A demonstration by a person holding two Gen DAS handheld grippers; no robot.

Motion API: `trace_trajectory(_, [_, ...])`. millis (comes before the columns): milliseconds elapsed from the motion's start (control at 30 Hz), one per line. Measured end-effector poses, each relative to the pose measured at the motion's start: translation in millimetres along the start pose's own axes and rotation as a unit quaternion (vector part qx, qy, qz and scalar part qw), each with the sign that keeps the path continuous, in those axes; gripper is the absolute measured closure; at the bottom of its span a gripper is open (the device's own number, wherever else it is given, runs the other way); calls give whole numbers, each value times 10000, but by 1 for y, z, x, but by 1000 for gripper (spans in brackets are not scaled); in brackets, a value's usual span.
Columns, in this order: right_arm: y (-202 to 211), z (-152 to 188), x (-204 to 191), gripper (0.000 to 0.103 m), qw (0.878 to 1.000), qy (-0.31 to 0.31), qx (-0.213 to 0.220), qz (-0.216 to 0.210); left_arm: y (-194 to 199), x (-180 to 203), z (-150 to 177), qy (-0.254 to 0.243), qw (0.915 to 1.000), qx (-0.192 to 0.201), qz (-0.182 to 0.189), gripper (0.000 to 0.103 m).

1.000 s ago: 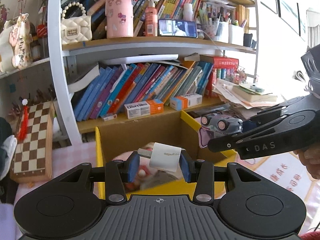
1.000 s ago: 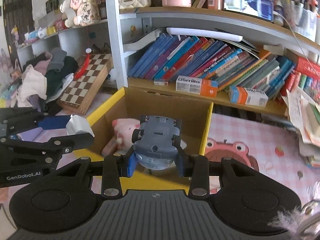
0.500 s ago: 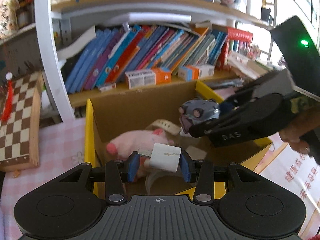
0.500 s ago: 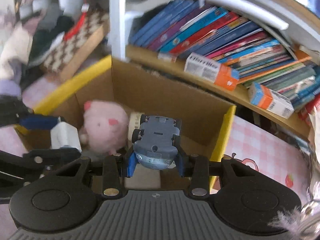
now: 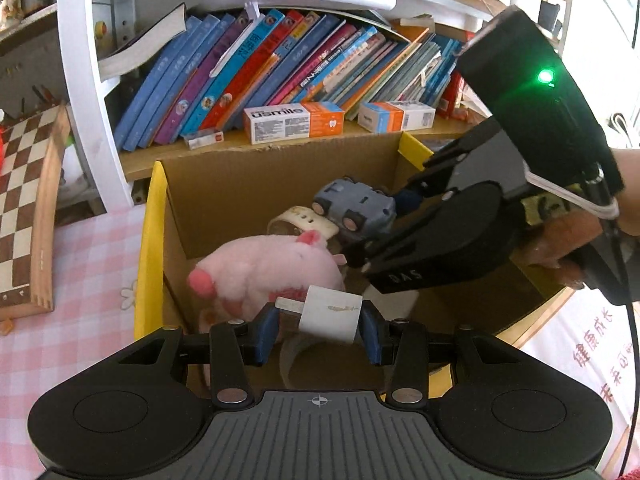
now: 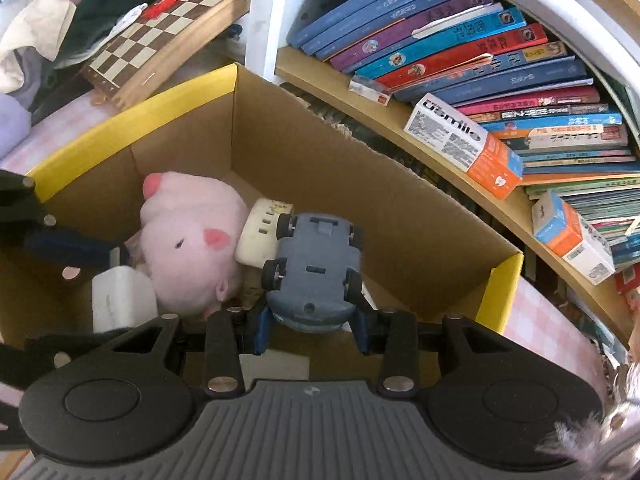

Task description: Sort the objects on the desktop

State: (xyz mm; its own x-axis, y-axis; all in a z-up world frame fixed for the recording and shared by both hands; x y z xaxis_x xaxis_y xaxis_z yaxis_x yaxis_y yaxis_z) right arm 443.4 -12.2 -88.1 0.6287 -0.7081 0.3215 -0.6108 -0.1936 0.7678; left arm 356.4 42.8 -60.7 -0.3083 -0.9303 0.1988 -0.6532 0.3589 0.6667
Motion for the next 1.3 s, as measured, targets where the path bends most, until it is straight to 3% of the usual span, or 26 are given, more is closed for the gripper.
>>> trace_trajectory(167, [-1, -2, -2, 65, 9999, -11, -25, -158, 2, 1, -1, 21, 10000, 66, 28, 57])
trace_trajectory(300, [3, -3, 0, 51, 9997, -121, 43, -220, 4, 2, -1, 37, 9999, 120, 51, 43])
trace_trajectory(433, [10, -2, 4, 47, 9995, -247, 124, -168, 9, 9, -3, -41, 9997, 242, 57, 29])
trace_trajectory(933, [87, 5, 25, 30, 9907, -955, 965, 80, 61, 39, -13, -216, 9952, 955, -59, 16])
trace_trajectory(1300, [138, 37, 34, 26, 9781, -1415, 1499, 281, 98, 54, 3, -2, 9921, 1195, -376, 14])
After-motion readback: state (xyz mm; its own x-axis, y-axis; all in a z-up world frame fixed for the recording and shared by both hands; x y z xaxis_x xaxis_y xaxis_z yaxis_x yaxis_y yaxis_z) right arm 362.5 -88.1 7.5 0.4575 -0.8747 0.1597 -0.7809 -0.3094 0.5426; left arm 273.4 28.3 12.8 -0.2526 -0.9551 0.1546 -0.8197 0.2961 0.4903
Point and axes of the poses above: each gripper's, at about its wrist camera, not at the fingertips, and y roughly against the way its jaws point, x to its right, z to its underside, the point moved 8 cm from there along -y, roughly the way its jaws point, and after that the axes turned 11 degrees about z, right-handed, at the moved point
